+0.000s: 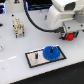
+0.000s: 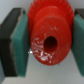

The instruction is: Insert the blue gear onto the right peg, followed by the red gear

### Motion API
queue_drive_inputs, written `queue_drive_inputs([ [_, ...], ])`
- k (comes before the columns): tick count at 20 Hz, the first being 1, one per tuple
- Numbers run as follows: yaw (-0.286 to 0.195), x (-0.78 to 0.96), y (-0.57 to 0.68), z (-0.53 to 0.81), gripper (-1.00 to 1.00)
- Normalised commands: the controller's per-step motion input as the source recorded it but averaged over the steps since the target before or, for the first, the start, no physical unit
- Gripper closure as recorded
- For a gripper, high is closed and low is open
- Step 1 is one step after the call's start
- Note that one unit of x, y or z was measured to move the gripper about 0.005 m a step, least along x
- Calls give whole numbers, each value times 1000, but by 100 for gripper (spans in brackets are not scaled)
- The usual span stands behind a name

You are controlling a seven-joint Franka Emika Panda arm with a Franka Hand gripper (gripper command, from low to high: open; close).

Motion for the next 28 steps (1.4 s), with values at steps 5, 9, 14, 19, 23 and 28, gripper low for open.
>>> queue_drive_inputs([
  [5, 0, 72, -24, 478, 100],
  [9, 0, 259, -64, 613, 100],
  [14, 0, 409, -225, 595, 100],
  [19, 0, 498, -391, 518, 100],
  [23, 0, 521, -474, 476, 100],
  [28, 0, 528, -445, 390, 100],
])
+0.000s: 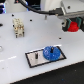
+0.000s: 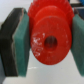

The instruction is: Insert the blue gear onto the right peg, followed by the red gear

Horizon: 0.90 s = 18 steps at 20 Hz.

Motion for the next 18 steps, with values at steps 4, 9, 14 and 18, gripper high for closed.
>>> queue_drive_inputs([
  [4, 0, 612, -398, 254, 100],
  [9, 0, 685, -311, 121, 100],
  [14, 0, 595, -235, 35, 100],
  [18, 0, 375, -201, 7, 100],
])
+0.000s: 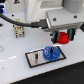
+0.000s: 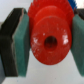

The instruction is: Insert the blue gear onto the right peg, followed by the red gear

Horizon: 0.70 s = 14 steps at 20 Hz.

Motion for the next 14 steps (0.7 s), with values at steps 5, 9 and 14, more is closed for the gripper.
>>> queue_drive_inputs([
  [5, 0, 259, -204, -38, 100],
  [9, 0, 172, -139, -82, 100],
  [14, 0, 124, -135, -86, 100],
])
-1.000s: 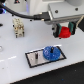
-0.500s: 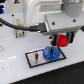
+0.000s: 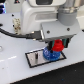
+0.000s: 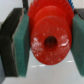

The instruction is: Insert the blue gear onto the right peg, followed by the red gear

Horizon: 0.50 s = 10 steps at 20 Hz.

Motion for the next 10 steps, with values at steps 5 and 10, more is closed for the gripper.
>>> queue_drive_inputs([
  [5, 0, 89, -52, 3, 100],
  [10, 0, 15, 10, 44, 100],
])
